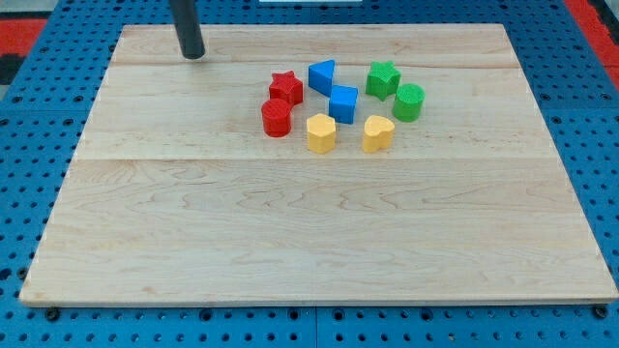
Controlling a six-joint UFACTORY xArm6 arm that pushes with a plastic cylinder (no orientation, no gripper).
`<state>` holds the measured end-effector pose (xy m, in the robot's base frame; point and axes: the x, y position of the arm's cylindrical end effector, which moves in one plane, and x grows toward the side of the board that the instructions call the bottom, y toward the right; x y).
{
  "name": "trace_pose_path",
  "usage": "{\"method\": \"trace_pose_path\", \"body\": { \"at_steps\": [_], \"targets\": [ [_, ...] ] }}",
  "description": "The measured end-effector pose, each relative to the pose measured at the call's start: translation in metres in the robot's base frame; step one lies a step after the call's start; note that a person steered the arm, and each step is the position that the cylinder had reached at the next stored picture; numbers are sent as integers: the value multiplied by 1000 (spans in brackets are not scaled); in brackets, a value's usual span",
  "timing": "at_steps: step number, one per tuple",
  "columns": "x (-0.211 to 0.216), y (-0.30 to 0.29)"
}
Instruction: Point your arm to the yellow heart
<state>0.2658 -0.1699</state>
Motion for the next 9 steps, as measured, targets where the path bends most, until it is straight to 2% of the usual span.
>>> {"method": "trace_pose_path", "body": {
  "at_steps": [2,3,4,5,6,9],
  "targets": [
    [154,55],
    [214,112],
    [210,185],
    [185,251],
    [182,283],
    [173,273]
  ]
}}
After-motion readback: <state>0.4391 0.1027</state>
